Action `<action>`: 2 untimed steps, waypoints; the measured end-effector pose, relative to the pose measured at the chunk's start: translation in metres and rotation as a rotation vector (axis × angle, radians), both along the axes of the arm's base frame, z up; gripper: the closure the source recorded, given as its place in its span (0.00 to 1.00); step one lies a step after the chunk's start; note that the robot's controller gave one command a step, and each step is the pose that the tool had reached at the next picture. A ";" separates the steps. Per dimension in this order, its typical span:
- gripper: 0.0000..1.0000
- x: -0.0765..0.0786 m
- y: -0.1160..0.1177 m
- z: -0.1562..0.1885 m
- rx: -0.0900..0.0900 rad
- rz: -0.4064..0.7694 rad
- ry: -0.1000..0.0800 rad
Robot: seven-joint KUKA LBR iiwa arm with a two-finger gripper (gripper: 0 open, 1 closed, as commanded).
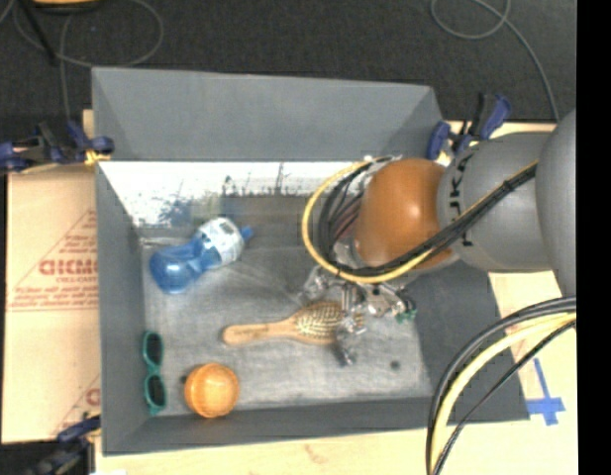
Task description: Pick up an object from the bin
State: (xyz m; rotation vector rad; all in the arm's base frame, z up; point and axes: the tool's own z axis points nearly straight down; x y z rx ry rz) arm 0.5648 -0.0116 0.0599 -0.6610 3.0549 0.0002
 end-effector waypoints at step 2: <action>1.00 0.000 0.000 0.007 0.000 -0.004 -0.003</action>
Offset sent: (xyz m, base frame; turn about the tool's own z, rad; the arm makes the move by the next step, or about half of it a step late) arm 0.0000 0.0001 0.0487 0.0000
